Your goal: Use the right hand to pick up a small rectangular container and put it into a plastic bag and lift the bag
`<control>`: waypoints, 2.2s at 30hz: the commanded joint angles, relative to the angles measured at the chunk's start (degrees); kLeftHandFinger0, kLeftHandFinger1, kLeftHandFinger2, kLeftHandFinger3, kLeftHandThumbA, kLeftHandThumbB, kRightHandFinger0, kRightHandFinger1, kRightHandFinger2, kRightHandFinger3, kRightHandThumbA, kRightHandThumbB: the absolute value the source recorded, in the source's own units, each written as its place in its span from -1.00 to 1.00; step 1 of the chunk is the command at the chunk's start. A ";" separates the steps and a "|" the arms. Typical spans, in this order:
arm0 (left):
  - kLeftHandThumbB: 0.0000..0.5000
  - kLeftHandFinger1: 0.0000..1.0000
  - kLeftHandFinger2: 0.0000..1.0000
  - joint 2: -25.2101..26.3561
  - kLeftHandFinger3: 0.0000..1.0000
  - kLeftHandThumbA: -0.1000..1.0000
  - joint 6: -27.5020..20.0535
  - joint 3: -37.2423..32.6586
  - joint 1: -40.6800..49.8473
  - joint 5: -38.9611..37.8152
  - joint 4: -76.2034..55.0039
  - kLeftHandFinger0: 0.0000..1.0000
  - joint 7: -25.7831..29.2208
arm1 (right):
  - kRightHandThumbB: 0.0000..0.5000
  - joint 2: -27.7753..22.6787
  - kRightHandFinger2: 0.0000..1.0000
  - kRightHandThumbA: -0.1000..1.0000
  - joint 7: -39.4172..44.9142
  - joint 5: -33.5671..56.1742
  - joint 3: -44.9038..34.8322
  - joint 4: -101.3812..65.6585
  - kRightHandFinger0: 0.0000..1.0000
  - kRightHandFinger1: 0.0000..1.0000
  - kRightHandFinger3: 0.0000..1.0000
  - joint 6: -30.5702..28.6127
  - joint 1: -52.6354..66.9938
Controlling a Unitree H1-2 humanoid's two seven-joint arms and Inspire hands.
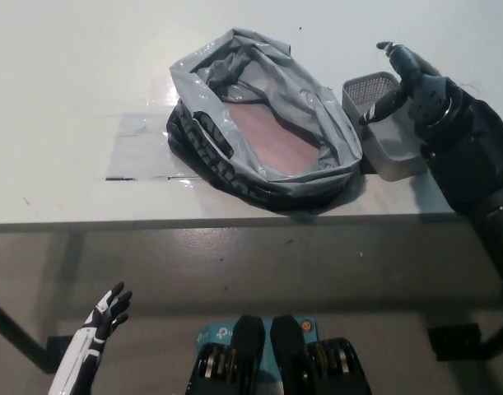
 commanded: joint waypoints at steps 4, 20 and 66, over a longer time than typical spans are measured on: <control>0.90 1.00 1.00 1.12 1.00 1.00 -2.11 0.17 0.43 0.15 -2.10 1.00 -0.65 | 0.80 -0.47 1.00 1.00 0.74 -0.17 0.20 0.25 1.00 1.00 1.00 2.65 -4.81; 0.83 1.00 1.00 1.28 1.00 1.00 -3.28 0.25 0.22 0.29 -1.35 1.00 -0.59 | 0.88 -0.22 1.00 1.00 4.61 -0.39 0.59 1.79 1.00 1.00 1.00 3.88 -4.00; 0.77 1.00 1.00 1.41 1.00 1.00 -3.38 0.66 -1.21 1.38 -1.08 1.00 -0.11 | -0.25 2.93 0.02 -0.97 -13.51 -0.91 2.43 17.69 -0.28 0.02 0.23 -8.56 -0.93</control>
